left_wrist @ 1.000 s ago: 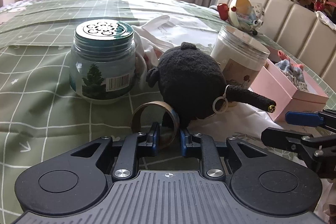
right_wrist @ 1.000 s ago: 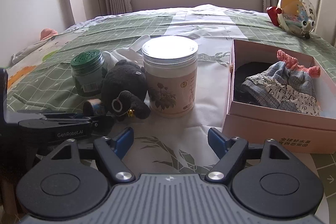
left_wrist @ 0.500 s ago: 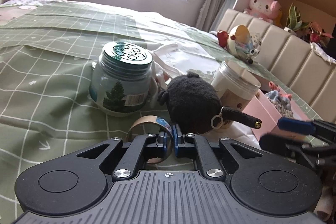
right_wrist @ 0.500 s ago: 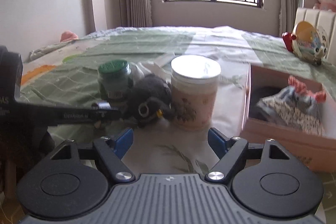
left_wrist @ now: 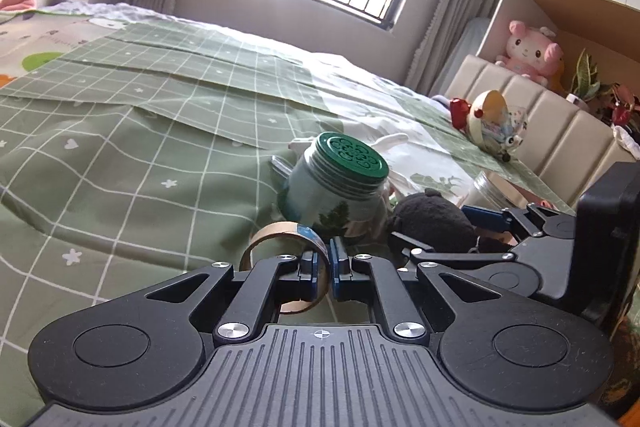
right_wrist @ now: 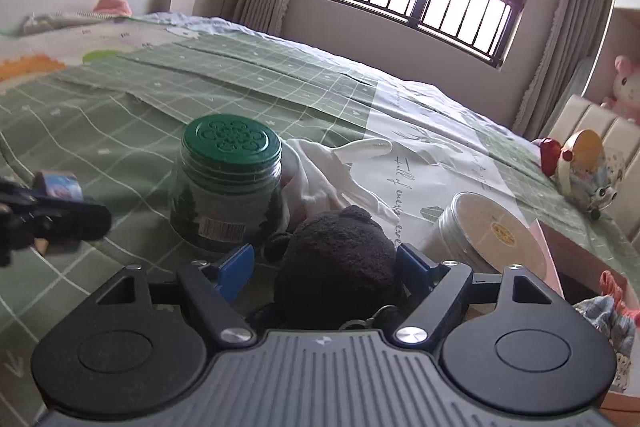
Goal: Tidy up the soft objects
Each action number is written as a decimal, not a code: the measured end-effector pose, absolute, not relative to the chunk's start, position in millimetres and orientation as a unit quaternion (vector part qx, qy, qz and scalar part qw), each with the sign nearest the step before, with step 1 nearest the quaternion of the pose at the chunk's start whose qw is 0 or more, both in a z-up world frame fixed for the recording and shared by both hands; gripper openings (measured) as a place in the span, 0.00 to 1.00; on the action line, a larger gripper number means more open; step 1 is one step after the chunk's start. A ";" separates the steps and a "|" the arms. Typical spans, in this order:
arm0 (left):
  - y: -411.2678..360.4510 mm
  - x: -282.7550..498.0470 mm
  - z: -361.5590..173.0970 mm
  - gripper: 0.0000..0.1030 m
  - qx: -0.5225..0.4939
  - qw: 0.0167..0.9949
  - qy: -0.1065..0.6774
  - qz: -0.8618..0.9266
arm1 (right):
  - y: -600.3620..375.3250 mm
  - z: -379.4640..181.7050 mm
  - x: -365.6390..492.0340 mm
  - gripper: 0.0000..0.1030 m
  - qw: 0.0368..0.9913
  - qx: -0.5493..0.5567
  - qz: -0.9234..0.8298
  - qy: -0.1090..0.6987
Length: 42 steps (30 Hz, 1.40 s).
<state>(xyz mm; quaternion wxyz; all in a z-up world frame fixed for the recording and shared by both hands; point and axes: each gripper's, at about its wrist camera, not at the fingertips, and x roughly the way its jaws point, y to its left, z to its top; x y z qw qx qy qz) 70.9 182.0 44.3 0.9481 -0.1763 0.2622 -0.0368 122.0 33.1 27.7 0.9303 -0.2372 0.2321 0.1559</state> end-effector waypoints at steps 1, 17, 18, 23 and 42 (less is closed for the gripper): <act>183.8 71.5 43.3 0.08 -0.179 0.948 0.262 -0.037 | 37.1 23.1 122.5 0.78 0.927 -0.257 0.149 0.227; 153.8 95.9 101.7 0.08 -0.131 0.965 0.221 -0.056 | -10.5 151.0 118.9 0.60 0.934 -0.187 0.237 0.189; 146.9 99.5 113.9 0.08 -0.124 0.968 0.210 -0.062 | -20.4 164.0 118.7 0.60 0.937 -0.177 0.241 0.182; 97.9 118.3 162.0 0.08 -0.092 0.976 0.170 -0.099 | -94.2 228.9 122.3 0.60 0.952 -0.125 0.238 0.146; -151.2 239.4 84.5 0.09 -0.078 0.853 0.407 -0.316 | -322.9 168.6 182.7 0.60 0.960 -0.010 0.138 0.243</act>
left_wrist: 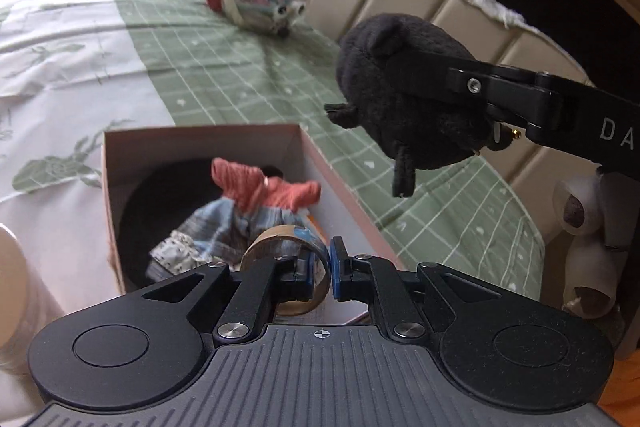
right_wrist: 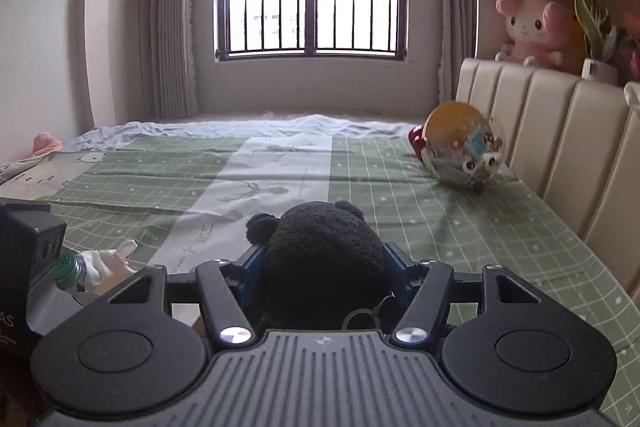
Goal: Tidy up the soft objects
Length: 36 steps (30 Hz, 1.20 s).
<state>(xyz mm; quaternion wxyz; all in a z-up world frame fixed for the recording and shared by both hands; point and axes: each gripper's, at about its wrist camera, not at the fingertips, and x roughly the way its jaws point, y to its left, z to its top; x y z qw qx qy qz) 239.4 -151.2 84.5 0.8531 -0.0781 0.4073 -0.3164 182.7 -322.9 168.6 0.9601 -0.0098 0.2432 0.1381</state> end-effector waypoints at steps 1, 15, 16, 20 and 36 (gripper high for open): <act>-156.5 245.3 73.3 0.09 -0.074 0.844 0.432 -0.310 | -324.5 158.9 189.8 0.60 0.956 0.002 0.139 0.259; -161.7 249.2 47.8 0.29 0.069 0.845 0.458 -0.269 | -304.2 79.7 254.5 0.62 0.914 0.033 0.130 0.382; -162.0 243.6 54.8 0.32 0.085 0.853 0.443 -0.262 | -303.1 79.7 254.1 0.62 0.914 0.029 0.129 0.383; -152.6 228.8 74.5 0.32 0.118 0.880 0.393 -0.240 | -303.7 81.0 253.1 0.62 0.913 0.027 0.125 0.387; -103.8 232.2 122.6 0.31 -0.086 0.894 0.376 -0.229 | -341.4 165.8 202.6 0.75 0.945 0.071 0.152 0.281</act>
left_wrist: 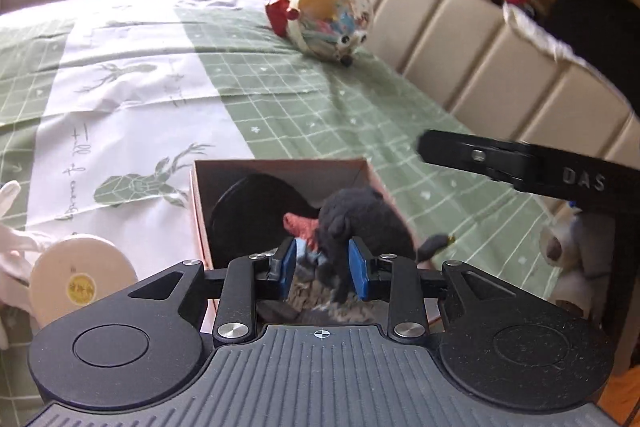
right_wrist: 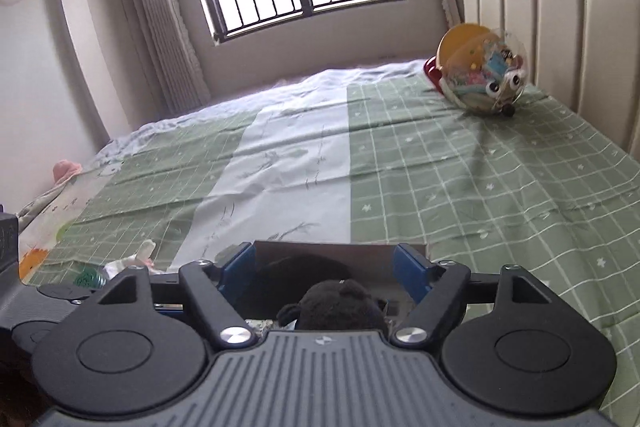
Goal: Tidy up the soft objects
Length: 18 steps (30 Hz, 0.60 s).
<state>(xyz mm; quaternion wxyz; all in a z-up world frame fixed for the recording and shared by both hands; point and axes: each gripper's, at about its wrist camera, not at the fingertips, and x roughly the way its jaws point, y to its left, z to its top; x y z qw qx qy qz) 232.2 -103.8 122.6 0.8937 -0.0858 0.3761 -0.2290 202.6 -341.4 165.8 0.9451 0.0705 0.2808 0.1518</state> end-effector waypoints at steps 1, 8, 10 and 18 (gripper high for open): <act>-100.1 231.3 126.3 0.31 -0.083 0.897 0.369 -0.229 | -342.2 169.6 200.4 0.75 0.947 0.066 0.146 0.277; -39.5 218.2 159.6 0.31 -0.052 0.927 0.323 -0.186 | -323.2 175.7 191.9 0.75 0.949 0.042 0.142 0.279; -6.2 217.1 167.1 0.31 -0.046 0.935 0.316 -0.155 | -306.3 175.1 192.8 0.75 0.946 0.037 0.156 0.283; 121.6 241.6 154.2 0.31 -0.061 0.919 0.384 -0.066 | -196.5 168.4 196.9 0.74 0.925 -0.015 0.243 0.293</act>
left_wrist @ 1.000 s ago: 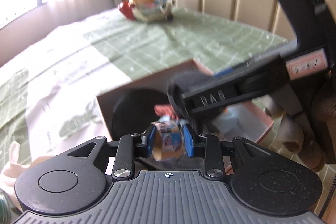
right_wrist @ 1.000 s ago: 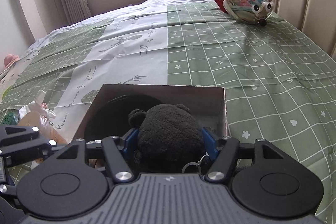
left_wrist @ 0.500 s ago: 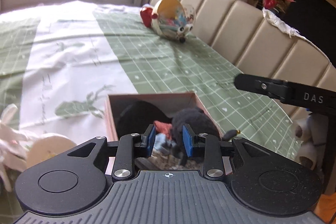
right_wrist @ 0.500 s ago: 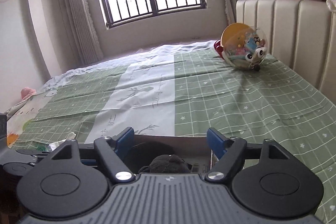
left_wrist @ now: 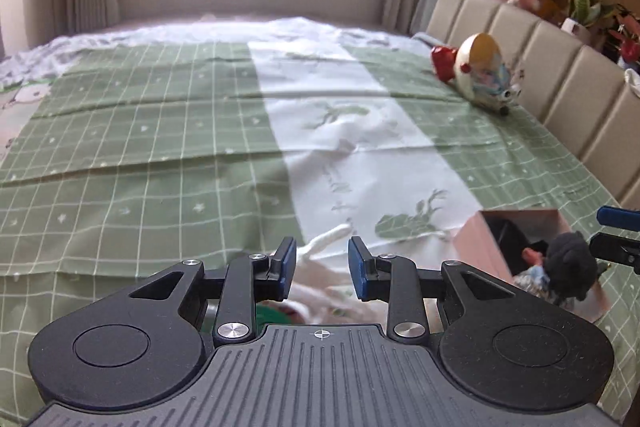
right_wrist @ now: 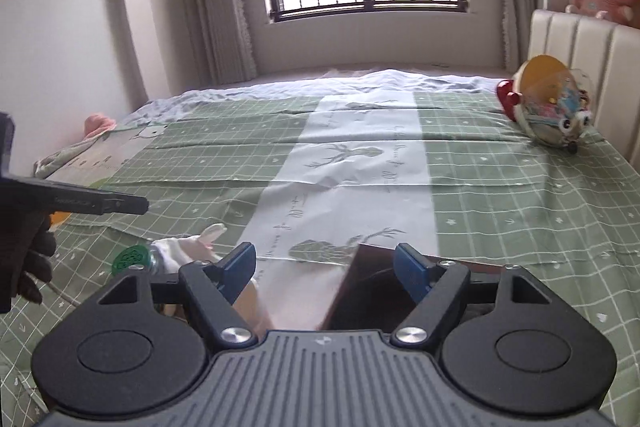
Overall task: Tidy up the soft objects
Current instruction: 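Grasp the white gloves with the right tool and lift them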
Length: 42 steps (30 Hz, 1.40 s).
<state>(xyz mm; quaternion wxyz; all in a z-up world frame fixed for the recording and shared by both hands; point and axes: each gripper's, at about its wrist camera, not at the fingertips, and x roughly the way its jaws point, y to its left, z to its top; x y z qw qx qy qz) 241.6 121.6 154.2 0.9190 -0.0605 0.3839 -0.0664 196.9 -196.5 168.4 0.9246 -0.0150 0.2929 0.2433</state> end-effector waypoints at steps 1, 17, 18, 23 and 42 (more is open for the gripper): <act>128.9 247.6 147.9 0.31 -0.064 0.912 0.400 -0.068 | -184.3 166.2 197.9 0.74 0.921 -0.021 0.252 0.297; 246.2 180.8 79.1 0.31 -0.195 0.920 0.321 -0.108 | 53.4 107.5 332.7 0.77 0.825 -0.025 0.282 0.489; 247.1 175.2 78.3 0.31 -0.195 0.922 0.314 -0.113 | 63.2 94.7 343.2 0.77 0.820 -0.028 0.275 0.501; 242.9 153.9 75.9 0.31 -0.171 0.934 0.288 -0.128 | 75.7 50.5 364.3 0.69 0.771 -0.014 0.276 0.574; 201.5 163.2 115.0 0.31 -0.150 0.938 0.275 -0.148 | -36.1 194.3 295.6 0.17 0.826 0.046 0.346 0.443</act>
